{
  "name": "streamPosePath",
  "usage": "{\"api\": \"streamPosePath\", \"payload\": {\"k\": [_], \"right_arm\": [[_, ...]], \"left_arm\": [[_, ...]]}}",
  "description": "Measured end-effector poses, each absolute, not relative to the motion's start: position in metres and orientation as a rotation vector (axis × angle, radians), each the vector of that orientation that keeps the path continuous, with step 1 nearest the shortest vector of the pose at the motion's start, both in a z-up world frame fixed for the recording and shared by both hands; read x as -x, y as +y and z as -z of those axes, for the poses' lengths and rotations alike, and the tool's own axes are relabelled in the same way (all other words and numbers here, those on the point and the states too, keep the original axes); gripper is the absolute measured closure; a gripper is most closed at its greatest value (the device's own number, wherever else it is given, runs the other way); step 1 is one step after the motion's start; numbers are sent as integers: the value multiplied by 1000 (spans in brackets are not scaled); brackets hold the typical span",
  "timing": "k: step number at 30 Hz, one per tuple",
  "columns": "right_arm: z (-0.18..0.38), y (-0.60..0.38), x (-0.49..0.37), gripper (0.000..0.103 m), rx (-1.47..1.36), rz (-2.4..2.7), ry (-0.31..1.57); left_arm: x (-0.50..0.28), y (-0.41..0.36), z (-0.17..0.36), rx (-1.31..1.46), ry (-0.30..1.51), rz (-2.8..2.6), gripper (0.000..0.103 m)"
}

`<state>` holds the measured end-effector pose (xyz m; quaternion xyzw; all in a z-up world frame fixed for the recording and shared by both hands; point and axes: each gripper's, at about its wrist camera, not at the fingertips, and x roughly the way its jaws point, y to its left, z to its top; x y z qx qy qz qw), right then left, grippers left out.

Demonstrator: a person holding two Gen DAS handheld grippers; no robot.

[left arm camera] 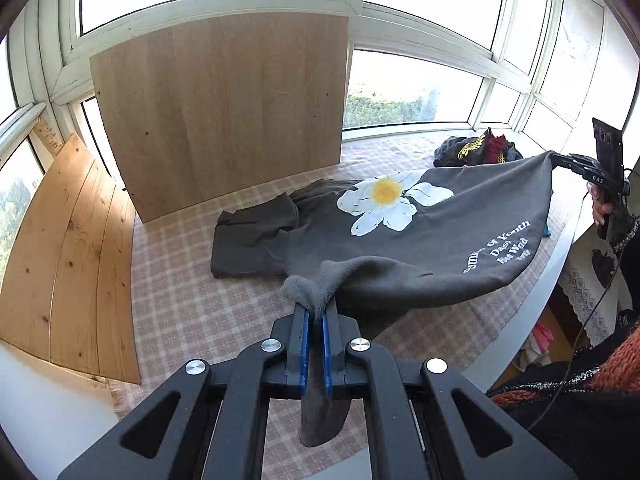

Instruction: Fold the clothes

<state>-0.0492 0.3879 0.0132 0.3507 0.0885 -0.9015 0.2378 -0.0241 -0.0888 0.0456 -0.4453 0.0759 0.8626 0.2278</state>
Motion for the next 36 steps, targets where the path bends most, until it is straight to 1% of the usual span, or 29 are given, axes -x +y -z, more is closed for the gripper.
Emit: {"api": "streamPosePath", "payload": {"k": [3, 6, 8, 10, 11, 14, 16, 17, 19, 22, 27, 29, 30, 31, 34, 36], "right_arm": [[16, 382, 102, 97, -1086, 2520, 370], [76, 374, 137, 97, -1285, 2453, 467], [96, 378, 130, 97, -1374, 2416, 440], [115, 382, 123, 97, -1462, 2376, 411], [125, 384, 119, 94, -1505, 2355, 397], [150, 391, 103, 86, -1621, 2299, 334], [151, 399, 74, 67, -1652, 2298, 228], [155, 401, 62, 64, -1674, 2284, 184], [173, 399, 43, 64, -1730, 2244, 135], [201, 390, 33, 64, -1783, 2242, 137], [227, 370, 32, 63, -1811, 2209, 188], [231, 364, 31, 65, -1808, 2209, 223], [231, 361, 29, 71, -1798, 2212, 237], [231, 359, 28, 99, -1781, 2216, 248], [222, 353, 19, 98, -1755, 2214, 295], [199, 358, 8, 99, -1713, 2224, 239]], "left_arm": [[65, -81, -4, 1347, 265, -2324, 98], [96, -70, 53, 1477, 306, -2277, 98], [111, -64, 87, 1552, 272, -2232, 98], [113, -55, 115, 1607, 295, -2192, 98], [111, -52, 121, 1618, 307, -2181, 98], [104, -48, 133, 1628, 310, -2149, 98], [99, -47, 137, 1630, 306, -2135, 98], [98, -49, 136, 1627, 297, -2136, 98], [96, -50, 133, 1619, 283, -2137, 98], [94, -49, 129, 1607, 284, -2126, 98], [91, -44, 129, 1600, 308, -2102, 98], [88, -42, 130, 1600, 313, -2096, 98], [87, -41, 130, 1599, 316, -2095, 98], [86, -41, 130, 1598, 320, -2096, 98], [79, -42, 127, 1588, 319, -2099, 98], [70, -47, 115, 1569, 308, -2104, 98]]}}
